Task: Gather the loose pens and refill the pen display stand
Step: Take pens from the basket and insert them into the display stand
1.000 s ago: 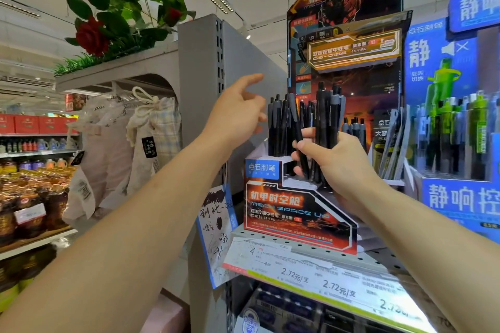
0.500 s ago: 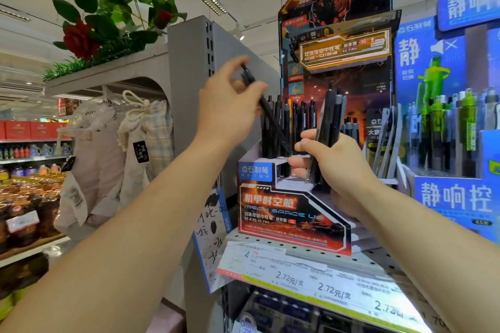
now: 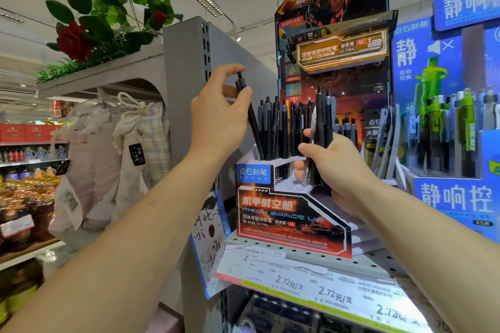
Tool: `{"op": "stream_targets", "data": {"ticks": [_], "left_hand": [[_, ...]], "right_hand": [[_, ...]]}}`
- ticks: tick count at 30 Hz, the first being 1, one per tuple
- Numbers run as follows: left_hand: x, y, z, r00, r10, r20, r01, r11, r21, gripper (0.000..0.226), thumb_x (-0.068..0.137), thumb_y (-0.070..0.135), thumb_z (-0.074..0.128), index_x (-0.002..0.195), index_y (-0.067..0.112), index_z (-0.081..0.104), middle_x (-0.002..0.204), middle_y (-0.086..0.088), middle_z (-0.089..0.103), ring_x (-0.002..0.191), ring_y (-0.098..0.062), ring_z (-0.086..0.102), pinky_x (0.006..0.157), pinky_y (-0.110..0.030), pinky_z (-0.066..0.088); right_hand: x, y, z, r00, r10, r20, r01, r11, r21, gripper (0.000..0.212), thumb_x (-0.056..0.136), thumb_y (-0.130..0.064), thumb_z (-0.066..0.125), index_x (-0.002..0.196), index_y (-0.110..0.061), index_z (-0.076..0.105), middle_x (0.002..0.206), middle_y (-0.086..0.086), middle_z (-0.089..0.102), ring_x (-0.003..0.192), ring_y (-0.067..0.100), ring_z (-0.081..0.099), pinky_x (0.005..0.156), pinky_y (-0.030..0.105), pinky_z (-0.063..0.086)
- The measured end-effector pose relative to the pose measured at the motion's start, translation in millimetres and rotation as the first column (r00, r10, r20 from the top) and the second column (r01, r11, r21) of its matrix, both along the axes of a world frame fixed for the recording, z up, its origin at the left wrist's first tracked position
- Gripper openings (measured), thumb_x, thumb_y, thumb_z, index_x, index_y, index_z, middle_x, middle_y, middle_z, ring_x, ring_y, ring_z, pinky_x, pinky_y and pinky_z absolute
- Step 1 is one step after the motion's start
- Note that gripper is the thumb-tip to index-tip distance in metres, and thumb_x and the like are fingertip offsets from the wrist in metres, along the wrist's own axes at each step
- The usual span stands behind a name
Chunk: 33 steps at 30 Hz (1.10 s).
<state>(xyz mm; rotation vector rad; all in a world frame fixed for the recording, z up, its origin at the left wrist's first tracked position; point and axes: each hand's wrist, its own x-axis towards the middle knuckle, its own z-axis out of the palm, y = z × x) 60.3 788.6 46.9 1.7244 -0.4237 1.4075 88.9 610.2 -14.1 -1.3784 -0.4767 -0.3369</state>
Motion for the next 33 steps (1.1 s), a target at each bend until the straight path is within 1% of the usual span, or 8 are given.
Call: {"op": "stream_targets", "data": {"ticks": [10,17,19,21,23,26,29,33], "left_hand": [[0.9,-5.3,5.5,0.979,0.173,0.105,-0.186,0.973,0.137,0.029,0.097,0.027,0.064,0.126,0.027,0.064,0.085,0.017,0.057,0.074,-0.003,0.063,0.081,-0.037,0.06],[3.8,-4.7,4.7,0.986,0.153,0.06,-0.159,0.98,0.123,0.027,0.096,0.028,0.064,0.123,0.03,0.065,0.084,0.019,0.058,0.073,-0.011,0.067,0.074,-0.041,0.062],[8.2,-7.3,0.8,0.983,0.183,0.014,-0.182,0.962,0.204,0.027,0.097,0.028,0.063,0.124,0.028,0.065,0.081,0.02,0.058,0.071,-0.009,0.066,0.076,-0.037,0.061],[14.0,-9.3,-4.4,0.968,0.248,-0.045,-0.227,0.936,0.27,0.028,0.1,0.029,0.057,0.127,0.028,0.064,0.076,0.02,0.058,0.067,-0.004,0.062,0.07,-0.022,0.055],[16.7,-10.0,-7.0,0.955,0.285,-0.085,-0.25,0.924,0.288,0.031,0.101,0.03,0.052,0.131,0.029,0.063,0.084,0.016,0.065,0.068,-0.002,0.059,0.066,-0.014,0.044],[17.2,-10.4,-7.4,0.946,0.287,-0.151,-0.232,0.924,0.305,0.035,0.1,0.032,0.048,0.132,0.03,0.06,0.104,0.003,0.071,0.073,-0.003,0.06,0.071,-0.022,0.042],[16.4,-11.8,-6.2,0.949,0.266,-0.168,-0.212,0.936,0.283,0.037,0.098,0.038,0.051,0.133,0.03,0.059,0.108,0.007,0.067,0.082,-0.006,0.059,0.071,-0.021,0.041],[12.7,-15.8,-4.4,0.974,0.205,-0.094,-0.179,0.956,0.235,0.04,0.097,0.038,0.055,0.137,0.033,0.056,0.119,0.009,0.057,0.1,-0.011,0.056,0.086,-0.026,0.043]], "right_hand": [[-3.4,-1.1,0.7,0.999,0.045,0.013,-0.045,0.999,-0.001,0.02,0.099,-0.005,0.062,0.113,-0.02,0.062,0.081,0.013,0.065,0.055,0.014,0.065,0.055,0.029,0.059],[-1.5,0.2,-0.4,0.998,0.038,0.051,-0.035,0.998,-0.05,0.025,0.096,-0.006,0.066,0.115,-0.022,0.065,0.082,0.008,0.066,0.059,0.009,0.068,0.059,0.028,0.059],[-1.3,0.5,-0.5,0.998,0.031,0.051,-0.029,0.999,-0.042,0.024,0.095,-0.006,0.067,0.112,-0.023,0.065,0.08,0.008,0.067,0.058,0.008,0.067,0.058,0.027,0.058],[-1.0,0.6,-0.6,0.999,0.034,0.042,-0.033,0.999,-0.026,0.021,0.094,-0.006,0.068,0.109,-0.019,0.065,0.081,0.009,0.067,0.059,0.009,0.068,0.058,0.027,0.058],[-1.6,0.1,-0.5,0.999,0.04,0.032,-0.04,0.999,-0.008,0.017,0.093,-0.005,0.071,0.107,-0.013,0.066,0.083,0.012,0.07,0.062,0.013,0.071,0.058,0.028,0.058],[-2.6,-0.6,-1.1,0.999,0.045,0.025,-0.046,0.999,0.024,0.016,0.089,-0.004,0.074,0.103,-0.009,0.068,0.081,0.009,0.074,0.067,0.016,0.075,0.058,0.029,0.059],[-2.1,-0.8,-1.7,0.998,0.062,0.026,-0.063,0.997,0.038,0.015,0.089,-0.004,0.075,0.1,-0.011,0.069,0.073,0.003,0.075,0.067,0.015,0.075,0.058,0.028,0.059],[-3.0,-0.9,-0.9,0.995,0.024,0.1,-0.024,1.0,-0.01,0.016,0.088,-0.007,0.076,0.1,-0.017,0.071,0.068,0.0,0.075,0.063,0.012,0.072,0.057,0.025,0.057]]}}
